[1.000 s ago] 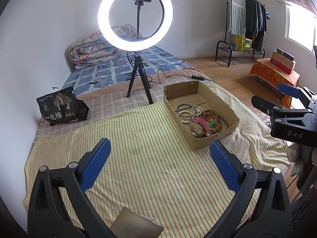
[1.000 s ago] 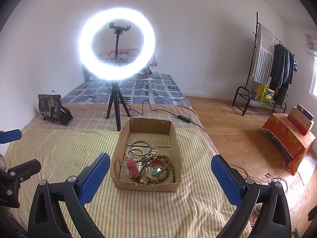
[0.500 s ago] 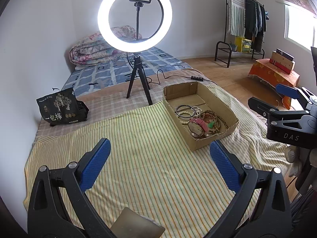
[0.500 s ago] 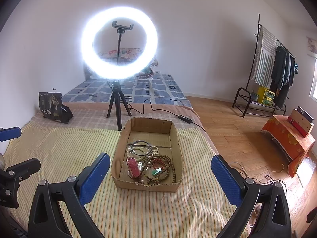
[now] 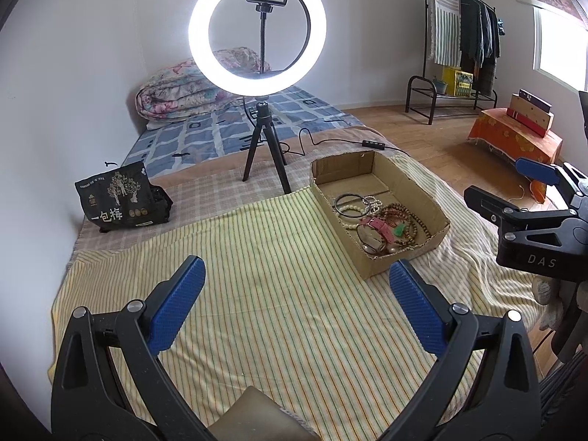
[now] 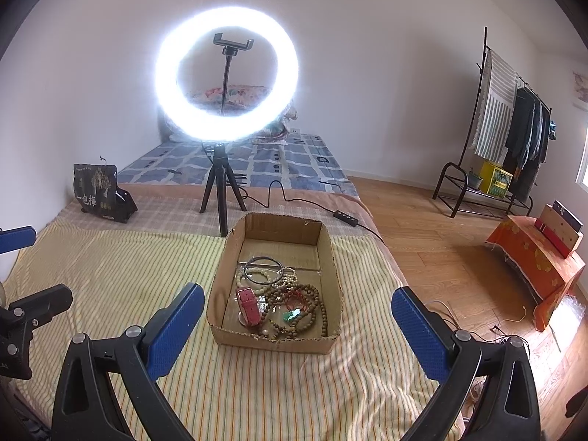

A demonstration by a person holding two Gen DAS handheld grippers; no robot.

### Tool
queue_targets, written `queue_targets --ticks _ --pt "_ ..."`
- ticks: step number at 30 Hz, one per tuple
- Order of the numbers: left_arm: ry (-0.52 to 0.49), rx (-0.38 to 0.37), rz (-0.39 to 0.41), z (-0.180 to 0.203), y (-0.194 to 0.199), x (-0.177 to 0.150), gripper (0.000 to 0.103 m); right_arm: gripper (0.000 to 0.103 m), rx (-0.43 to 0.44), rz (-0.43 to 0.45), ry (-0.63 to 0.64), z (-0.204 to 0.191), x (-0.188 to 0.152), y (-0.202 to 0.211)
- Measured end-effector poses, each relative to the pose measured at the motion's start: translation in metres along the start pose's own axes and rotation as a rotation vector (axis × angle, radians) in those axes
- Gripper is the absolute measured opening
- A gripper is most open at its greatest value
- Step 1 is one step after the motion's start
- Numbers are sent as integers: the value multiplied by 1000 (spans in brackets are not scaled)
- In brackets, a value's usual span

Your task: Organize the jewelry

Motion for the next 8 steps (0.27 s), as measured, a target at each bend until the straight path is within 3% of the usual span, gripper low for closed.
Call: queue_targets --ticks 8 --pt "7 29 29 -6 3 2 102 103 0 -10 0 2 -2 -4"
Point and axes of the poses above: each gripper's, at about its wrist camera, not at the fingertips, and y roughly against the way its jaws point, z to its right, x to its top, the point moved 9 cm from there along -y, roughly the way its jaws point, and after that the axes turned 5 degrees about y, right-handed, at the moved point
